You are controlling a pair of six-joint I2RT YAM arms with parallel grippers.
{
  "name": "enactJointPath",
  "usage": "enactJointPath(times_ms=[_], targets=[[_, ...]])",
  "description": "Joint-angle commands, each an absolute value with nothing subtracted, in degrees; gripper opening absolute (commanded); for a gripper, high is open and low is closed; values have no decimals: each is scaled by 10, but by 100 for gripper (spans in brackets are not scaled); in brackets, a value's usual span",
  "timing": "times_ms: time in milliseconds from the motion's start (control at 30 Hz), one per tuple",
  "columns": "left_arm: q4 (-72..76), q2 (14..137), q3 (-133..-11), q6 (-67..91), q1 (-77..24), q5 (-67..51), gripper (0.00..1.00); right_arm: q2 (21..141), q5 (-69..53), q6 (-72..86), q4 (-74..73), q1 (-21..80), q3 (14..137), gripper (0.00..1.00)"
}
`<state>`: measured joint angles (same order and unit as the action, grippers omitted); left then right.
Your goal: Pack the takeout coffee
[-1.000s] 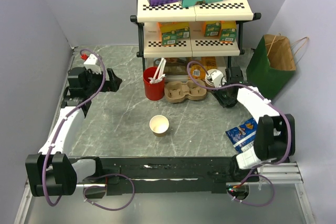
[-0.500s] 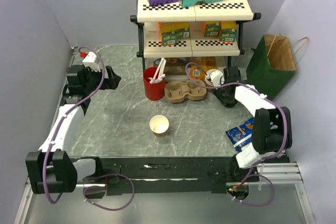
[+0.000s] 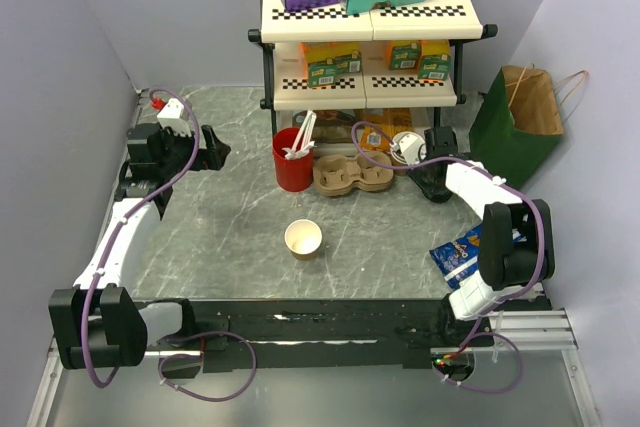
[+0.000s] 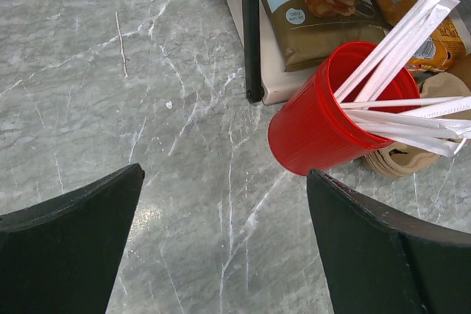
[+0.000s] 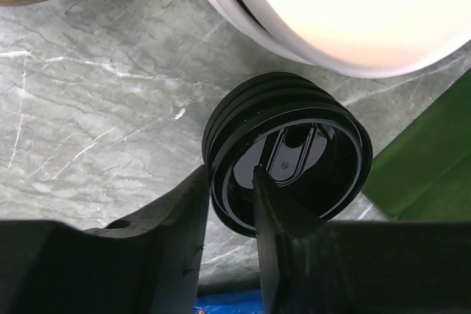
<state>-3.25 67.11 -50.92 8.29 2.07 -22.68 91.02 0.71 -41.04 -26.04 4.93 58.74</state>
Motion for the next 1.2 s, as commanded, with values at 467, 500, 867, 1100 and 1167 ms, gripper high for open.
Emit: enactJointPath(times_ms=[467,500,867,1100,1167], targets=[[-11,660,-528,87,23,-233,99,914,20,-416,-252,45,583,38],[-11,660,-527,88,23,-232,99,914,20,-416,-253,46,583,38],[-9,664,-528,88,23,-233,99,918,20,-419,-250,47,580,38],[-7,664,-526,90,23,-234,99,915,25,-425,-246,47,570,36],[-7,662,-526,90,23,-234,99,915,29,-425,-243,47,569,34]])
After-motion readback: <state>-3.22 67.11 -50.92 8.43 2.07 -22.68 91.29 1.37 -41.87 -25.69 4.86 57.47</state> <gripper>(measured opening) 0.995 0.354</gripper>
